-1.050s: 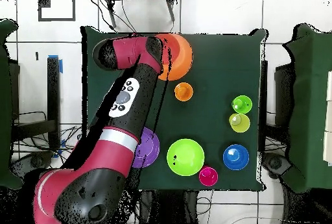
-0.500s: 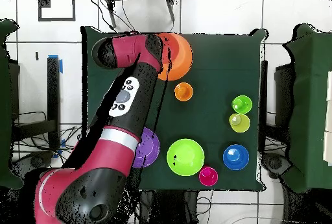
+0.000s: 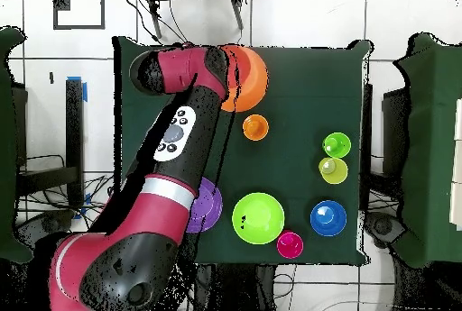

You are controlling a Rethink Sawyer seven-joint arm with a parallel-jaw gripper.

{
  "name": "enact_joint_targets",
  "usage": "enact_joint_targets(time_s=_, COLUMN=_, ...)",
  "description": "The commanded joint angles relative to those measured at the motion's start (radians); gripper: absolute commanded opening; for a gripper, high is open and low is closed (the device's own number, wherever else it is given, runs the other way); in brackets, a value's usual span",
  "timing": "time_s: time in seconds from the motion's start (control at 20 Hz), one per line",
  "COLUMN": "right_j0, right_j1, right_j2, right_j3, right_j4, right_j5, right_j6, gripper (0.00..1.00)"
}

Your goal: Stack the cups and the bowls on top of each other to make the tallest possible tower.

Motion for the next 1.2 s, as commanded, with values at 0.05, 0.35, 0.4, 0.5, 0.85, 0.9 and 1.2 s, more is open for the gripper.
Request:
enact_joint_targets(time_s=0.05, right_j0=-0.035, right_j1=0.006, right_j2=0.115, right_j3=-0.002, right_j4=-0.073, right_j5=0.123, right_j6=-0.115, gripper=0.00)
enact_joint_targets(time_s=0.35, right_j0=-0.049, right_j1=0.010, right_j2=0.116, right_j3=-0.007, right_j4=-0.077, right_j5=0.127, right_j6=-0.129, gripper=0.00)
enact_joint_targets(time_s=0.4, right_j0=-0.049, right_j1=0.010, right_j2=0.116, right_j3=-0.008, right_j4=-0.077, right_j5=0.129, right_j6=-0.129, gripper=0.00)
enact_joint_targets(time_s=0.5, right_j0=-0.048, right_j1=0.009, right_j2=0.116, right_j3=-0.005, right_j4=-0.077, right_j5=0.128, right_j6=-0.126, gripper=0.00)
enact_joint_targets(time_s=0.85, right_j0=-0.045, right_j1=0.009, right_j2=0.114, right_j3=0.003, right_j4=-0.078, right_j5=0.125, right_j6=-0.118, gripper=0.00)
enact_joint_targets(time_s=0.9, right_j0=-0.044, right_j1=0.008, right_j2=0.114, right_j3=0.005, right_j4=-0.077, right_j5=0.128, right_j6=-0.117, gripper=0.00)
enact_joint_targets(time_s=1.2, right_j0=-0.034, right_j1=-0.003, right_j2=0.121, right_j3=0.025, right_j4=-0.071, right_j5=0.135, right_j6=-0.106, gripper=0.00)
